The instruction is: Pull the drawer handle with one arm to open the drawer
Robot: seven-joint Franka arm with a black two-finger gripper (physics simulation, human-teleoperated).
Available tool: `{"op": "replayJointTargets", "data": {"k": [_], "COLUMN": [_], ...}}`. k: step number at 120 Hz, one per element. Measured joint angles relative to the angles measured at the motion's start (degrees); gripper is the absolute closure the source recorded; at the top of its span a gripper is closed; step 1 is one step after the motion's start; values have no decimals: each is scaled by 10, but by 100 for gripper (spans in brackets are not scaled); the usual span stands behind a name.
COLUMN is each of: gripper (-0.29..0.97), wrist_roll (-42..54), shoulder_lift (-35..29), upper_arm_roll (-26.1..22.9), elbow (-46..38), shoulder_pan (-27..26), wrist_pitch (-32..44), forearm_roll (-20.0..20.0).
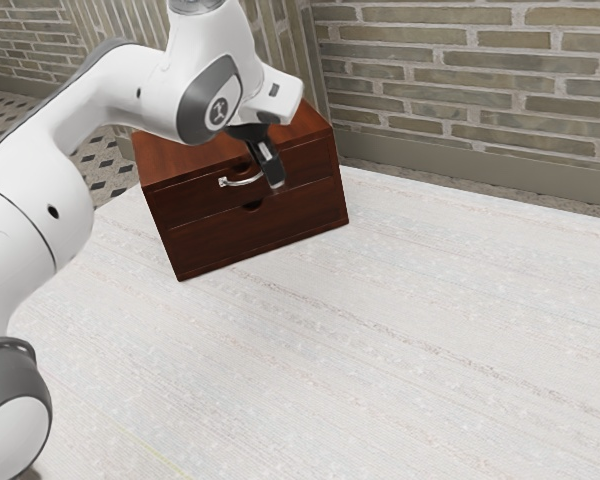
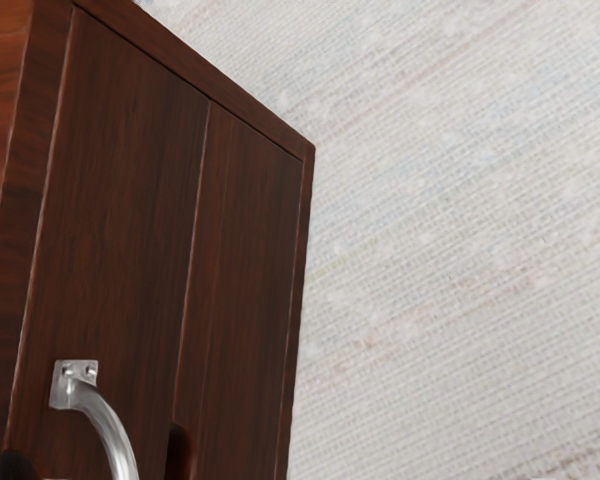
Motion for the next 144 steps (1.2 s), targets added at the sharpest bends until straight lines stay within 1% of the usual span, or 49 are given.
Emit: {"op": "replayJointTargets", "data": {"k": [10,36,61,86,108,123,144], "gripper": [13,15,19,24,27,27,29], "wrist_roll": [26,70,82,89,94,96,98], "shoulder_lift": [1,2,17,35,48,63,68], "upper_arm_roll": [1,1,1,0,0,-1,-1], "elbow": [-2,-5,-6,-1,13,33,37], "shoulder_pan": [12,15,26,27,29,39,41], "wrist_pitch": [11,5,-5,-4,-1,2,4], "forearm_roll": [3,37,46,46,38,28,16]}}
